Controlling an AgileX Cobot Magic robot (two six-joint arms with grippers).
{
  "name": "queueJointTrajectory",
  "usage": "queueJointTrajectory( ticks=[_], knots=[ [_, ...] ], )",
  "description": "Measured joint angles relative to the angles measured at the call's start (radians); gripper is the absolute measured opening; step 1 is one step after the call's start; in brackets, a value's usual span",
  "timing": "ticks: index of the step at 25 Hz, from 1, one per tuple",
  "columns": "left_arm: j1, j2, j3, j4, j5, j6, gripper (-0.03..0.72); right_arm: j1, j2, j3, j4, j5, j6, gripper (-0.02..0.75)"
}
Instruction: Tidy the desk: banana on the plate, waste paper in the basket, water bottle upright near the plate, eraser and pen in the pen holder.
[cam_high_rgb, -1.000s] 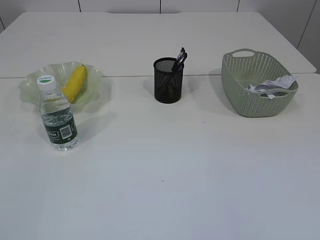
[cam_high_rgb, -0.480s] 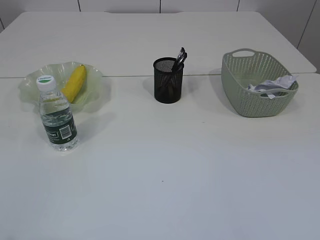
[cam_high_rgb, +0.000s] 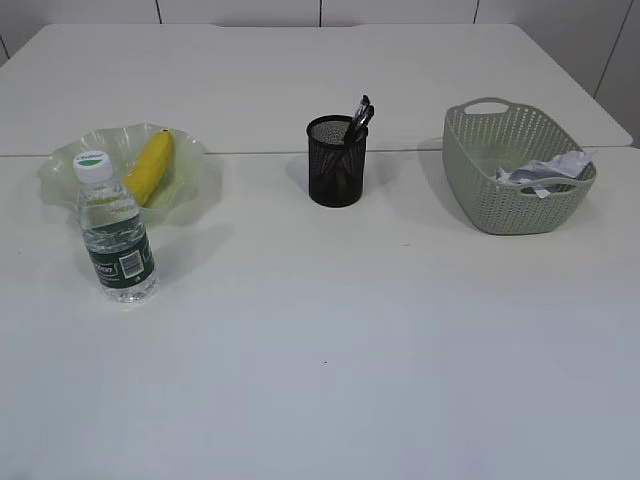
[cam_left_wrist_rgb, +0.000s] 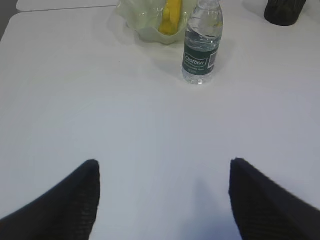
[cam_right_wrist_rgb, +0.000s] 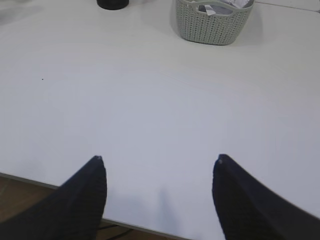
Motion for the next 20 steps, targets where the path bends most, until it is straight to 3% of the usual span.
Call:
queueJointTrajectory(
  ticks=[13,20],
  knots=[
    [0.000,0.000,0.000,-0.001,0.000,-0.001,0.573,0.000,0.000,0.000,0.000,-0.001,0.002,0.502],
    [0.000,0.000,0.000,-0.002,0.000,-0.001,0.571,-0.056,0.000,0.000,0.000,-0.002,0.002,0.503]
  ],
)
